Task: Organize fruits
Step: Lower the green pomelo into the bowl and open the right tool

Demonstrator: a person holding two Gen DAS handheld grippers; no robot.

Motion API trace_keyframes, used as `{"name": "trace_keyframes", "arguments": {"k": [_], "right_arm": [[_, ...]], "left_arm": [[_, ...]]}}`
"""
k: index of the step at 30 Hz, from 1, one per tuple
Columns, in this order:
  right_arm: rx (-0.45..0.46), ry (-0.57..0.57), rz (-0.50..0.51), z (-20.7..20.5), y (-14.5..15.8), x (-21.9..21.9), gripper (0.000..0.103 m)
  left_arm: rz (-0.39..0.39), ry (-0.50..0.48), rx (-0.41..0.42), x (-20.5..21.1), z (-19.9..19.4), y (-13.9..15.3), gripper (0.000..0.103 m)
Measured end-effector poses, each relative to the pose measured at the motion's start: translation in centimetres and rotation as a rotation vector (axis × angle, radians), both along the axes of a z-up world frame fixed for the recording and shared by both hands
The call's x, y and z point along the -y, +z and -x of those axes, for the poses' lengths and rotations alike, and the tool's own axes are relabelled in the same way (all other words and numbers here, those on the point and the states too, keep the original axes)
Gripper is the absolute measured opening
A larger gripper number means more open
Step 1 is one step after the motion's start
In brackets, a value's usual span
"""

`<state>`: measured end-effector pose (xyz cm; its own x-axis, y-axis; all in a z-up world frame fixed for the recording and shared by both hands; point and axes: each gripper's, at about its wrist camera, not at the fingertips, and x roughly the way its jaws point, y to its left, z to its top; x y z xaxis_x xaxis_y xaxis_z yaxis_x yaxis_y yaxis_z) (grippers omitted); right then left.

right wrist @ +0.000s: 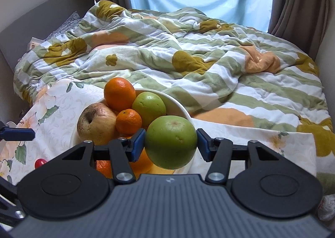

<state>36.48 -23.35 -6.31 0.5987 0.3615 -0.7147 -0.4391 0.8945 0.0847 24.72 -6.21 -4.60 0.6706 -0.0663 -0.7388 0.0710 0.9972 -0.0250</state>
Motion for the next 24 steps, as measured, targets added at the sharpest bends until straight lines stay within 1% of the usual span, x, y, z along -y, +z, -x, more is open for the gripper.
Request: {"name": "trace_keyframes", "arguments": {"k": [5, 9, 12, 13, 14, 15, 17, 19, 24], "right_arm": [[-0.002, -0.007, 0.007, -1.1, -1.2, -0.7, 0.068], [-0.018, -0.011, 0.003, -1.5, -1.9, -0.9, 0.068], [-0.027, -0.014, 0.002, -1.6, -2.1, -0.9, 0.068], [-0.025, -0.015, -0.003, -1.6, -2.1, -0.9, 0.07], [-0.02, -0.011, -0.01, -1.5, -2.0, -0.9, 0.079], [-0.013, -0.013, -0.008, -1.5, -1.8, -0.9, 0.09], [0.006, -0.025, 0.004, -1.2, -1.5, -0.8, 0.103], [0.023, -0.047, 0.019, -0.9, -1.3, -0.7, 0.103], [0.012, -0.061, 0.029, -0.2, -1.2, -0.1, 0.103]], "left_arm": [[-0.035, 0.005, -0.023, -0.3, 0.1, -0.4, 0.103], [0.006, 0.022, -0.049, -0.9, 0.1, -0.8, 0.103], [0.009, 0.03, -0.057, -0.9, 0.3, -0.9, 0.103], [0.005, 0.03, -0.059, -0.9, 0.3, -0.9, 0.103], [0.003, 0.032, -0.061, -0.8, 0.4, -0.9, 0.103], [0.004, 0.033, -0.062, -0.6, 0.4, -0.9, 0.103], [0.009, 0.031, -0.061, -0.4, 0.6, -0.9, 0.103], [0.014, 0.029, -0.058, -0.1, 0.7, -0.9, 0.103], [0.015, 0.029, -0.056, 0.6, 1.2, -0.5, 0.103]]}}
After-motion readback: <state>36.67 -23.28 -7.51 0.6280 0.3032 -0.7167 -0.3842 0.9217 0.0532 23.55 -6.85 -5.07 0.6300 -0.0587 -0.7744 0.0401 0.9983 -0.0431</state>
